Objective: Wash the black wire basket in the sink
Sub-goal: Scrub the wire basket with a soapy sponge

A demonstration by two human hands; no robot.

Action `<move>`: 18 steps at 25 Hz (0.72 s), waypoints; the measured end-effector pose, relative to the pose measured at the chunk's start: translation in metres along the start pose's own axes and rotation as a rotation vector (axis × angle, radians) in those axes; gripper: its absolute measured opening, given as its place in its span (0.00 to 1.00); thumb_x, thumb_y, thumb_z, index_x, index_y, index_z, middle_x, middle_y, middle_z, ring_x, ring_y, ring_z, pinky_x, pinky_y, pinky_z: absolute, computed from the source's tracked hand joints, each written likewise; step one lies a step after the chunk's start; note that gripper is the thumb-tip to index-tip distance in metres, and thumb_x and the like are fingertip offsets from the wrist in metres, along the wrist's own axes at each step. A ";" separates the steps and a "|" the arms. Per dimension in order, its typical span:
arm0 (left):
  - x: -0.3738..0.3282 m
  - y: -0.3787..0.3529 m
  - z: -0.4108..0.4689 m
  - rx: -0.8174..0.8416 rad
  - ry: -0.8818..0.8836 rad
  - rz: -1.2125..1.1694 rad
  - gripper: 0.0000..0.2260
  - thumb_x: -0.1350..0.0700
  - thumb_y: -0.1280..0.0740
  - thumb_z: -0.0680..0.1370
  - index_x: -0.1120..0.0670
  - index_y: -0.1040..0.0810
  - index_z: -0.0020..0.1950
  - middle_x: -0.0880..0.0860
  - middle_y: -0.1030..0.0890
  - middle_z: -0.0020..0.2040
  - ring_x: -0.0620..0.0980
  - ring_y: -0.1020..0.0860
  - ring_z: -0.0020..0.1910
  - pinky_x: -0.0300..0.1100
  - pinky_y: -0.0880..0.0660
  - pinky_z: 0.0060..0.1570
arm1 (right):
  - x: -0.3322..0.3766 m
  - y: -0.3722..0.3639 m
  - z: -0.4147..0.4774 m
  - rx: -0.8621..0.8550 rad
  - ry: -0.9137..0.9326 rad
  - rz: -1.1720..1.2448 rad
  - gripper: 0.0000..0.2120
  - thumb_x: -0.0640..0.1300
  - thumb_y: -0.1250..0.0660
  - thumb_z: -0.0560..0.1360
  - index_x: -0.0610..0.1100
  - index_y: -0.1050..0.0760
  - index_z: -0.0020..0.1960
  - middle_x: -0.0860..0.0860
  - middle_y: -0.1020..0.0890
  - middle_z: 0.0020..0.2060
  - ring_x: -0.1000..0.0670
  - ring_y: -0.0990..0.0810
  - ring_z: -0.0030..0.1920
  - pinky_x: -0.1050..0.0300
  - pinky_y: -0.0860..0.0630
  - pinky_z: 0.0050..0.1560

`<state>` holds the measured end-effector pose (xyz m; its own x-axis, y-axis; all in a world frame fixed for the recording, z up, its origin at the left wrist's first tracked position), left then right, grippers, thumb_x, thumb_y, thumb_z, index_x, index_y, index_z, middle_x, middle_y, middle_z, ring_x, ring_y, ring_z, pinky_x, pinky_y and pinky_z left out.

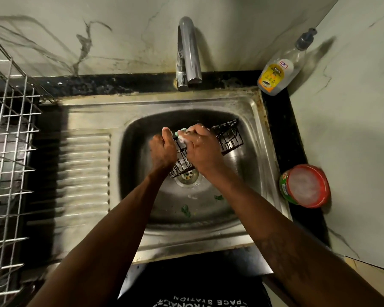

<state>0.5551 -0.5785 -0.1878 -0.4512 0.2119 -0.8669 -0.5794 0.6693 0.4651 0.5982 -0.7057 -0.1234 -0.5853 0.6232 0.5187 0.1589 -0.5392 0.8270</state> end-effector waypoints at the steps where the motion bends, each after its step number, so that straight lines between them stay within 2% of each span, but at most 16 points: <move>1: 0.005 0.001 0.002 -0.012 0.009 -0.001 0.24 0.51 0.44 0.84 0.54 0.34 0.27 0.47 0.33 0.26 0.42 0.35 0.25 0.45 0.36 0.29 | -0.009 -0.002 0.000 0.046 -0.010 -0.026 0.17 0.30 0.33 0.74 0.39 0.18 0.61 0.42 0.19 0.53 0.48 0.21 0.49 0.61 0.22 0.48; 3: 0.006 0.001 0.001 -0.013 -0.006 -0.010 0.25 0.52 0.43 0.84 0.52 0.37 0.26 0.46 0.36 0.25 0.40 0.38 0.22 0.43 0.40 0.27 | -0.053 0.010 0.007 0.048 -0.197 -0.065 0.18 0.29 0.34 0.75 0.40 0.19 0.63 0.42 0.20 0.56 0.49 0.22 0.52 0.71 0.30 0.48; 5: 0.005 -0.001 0.002 -0.009 -0.033 -0.019 0.24 0.54 0.43 0.84 0.51 0.38 0.26 0.46 0.38 0.25 0.40 0.40 0.21 0.40 0.43 0.25 | -0.104 0.027 0.014 -0.028 -0.450 -0.115 0.17 0.31 0.33 0.75 0.40 0.19 0.63 0.41 0.18 0.57 0.46 0.20 0.54 0.69 0.33 0.49; 6: 0.003 -0.003 0.002 0.004 -0.045 -0.026 0.24 0.55 0.43 0.84 0.51 0.38 0.27 0.46 0.38 0.25 0.40 0.40 0.21 0.38 0.43 0.24 | -0.108 0.027 0.017 -0.030 -0.496 -0.115 0.17 0.32 0.32 0.75 0.40 0.19 0.63 0.41 0.18 0.57 0.45 0.20 0.55 0.66 0.32 0.50; 7: 0.002 -0.005 0.004 0.021 -0.057 -0.020 0.23 0.55 0.43 0.84 0.52 0.38 0.27 0.46 0.37 0.25 0.40 0.39 0.21 0.36 0.43 0.25 | -0.093 0.019 0.020 -0.011 -0.453 -0.110 0.17 0.32 0.31 0.75 0.40 0.19 0.62 0.41 0.19 0.56 0.45 0.20 0.55 0.64 0.32 0.50; 10: -0.005 -0.006 0.003 0.064 -0.175 0.064 0.20 0.60 0.42 0.84 0.58 0.29 0.31 0.46 0.33 0.26 0.40 0.35 0.24 0.37 0.41 0.29 | -0.004 -0.019 0.012 0.110 -0.118 -0.064 0.15 0.32 0.32 0.72 0.40 0.18 0.58 0.42 0.22 0.48 0.47 0.24 0.45 0.61 0.30 0.43; 12: -0.001 -0.003 -0.002 0.035 -0.150 0.072 0.21 0.61 0.42 0.84 0.60 0.28 0.31 0.50 0.31 0.26 0.43 0.34 0.25 0.41 0.41 0.30 | 0.007 -0.020 0.002 0.111 -0.010 -0.067 0.15 0.31 0.32 0.72 0.39 0.18 0.57 0.42 0.23 0.46 0.49 0.25 0.40 0.61 0.30 0.39; 14: 0.006 -0.003 -0.001 0.012 -0.066 0.043 0.24 0.57 0.42 0.84 0.54 0.34 0.26 0.49 0.33 0.24 0.45 0.35 0.25 0.43 0.40 0.28 | -0.034 -0.007 0.002 0.094 -0.095 -0.116 0.17 0.29 0.33 0.73 0.39 0.19 0.60 0.41 0.23 0.49 0.49 0.26 0.43 0.61 0.31 0.40; 18: 0.012 -0.009 0.005 0.048 -0.036 0.035 0.24 0.48 0.46 0.83 0.51 0.38 0.26 0.48 0.34 0.26 0.49 0.33 0.27 0.43 0.37 0.30 | -0.136 0.027 0.013 -0.011 -0.473 -0.268 0.18 0.32 0.33 0.75 0.39 0.20 0.64 0.37 0.22 0.58 0.39 0.22 0.55 0.53 0.26 0.51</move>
<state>0.5582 -0.5789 -0.2033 -0.4453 0.2605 -0.8566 -0.5299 0.6945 0.4867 0.6922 -0.7982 -0.1690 -0.1820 0.9253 0.3327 0.0430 -0.3305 0.9428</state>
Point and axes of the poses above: each hand's wrist, its own z-axis towards the middle knuckle, its own y-axis out of the back of the hand, x = y × z, the point moved 8 cm from there along z, towards the middle knuckle
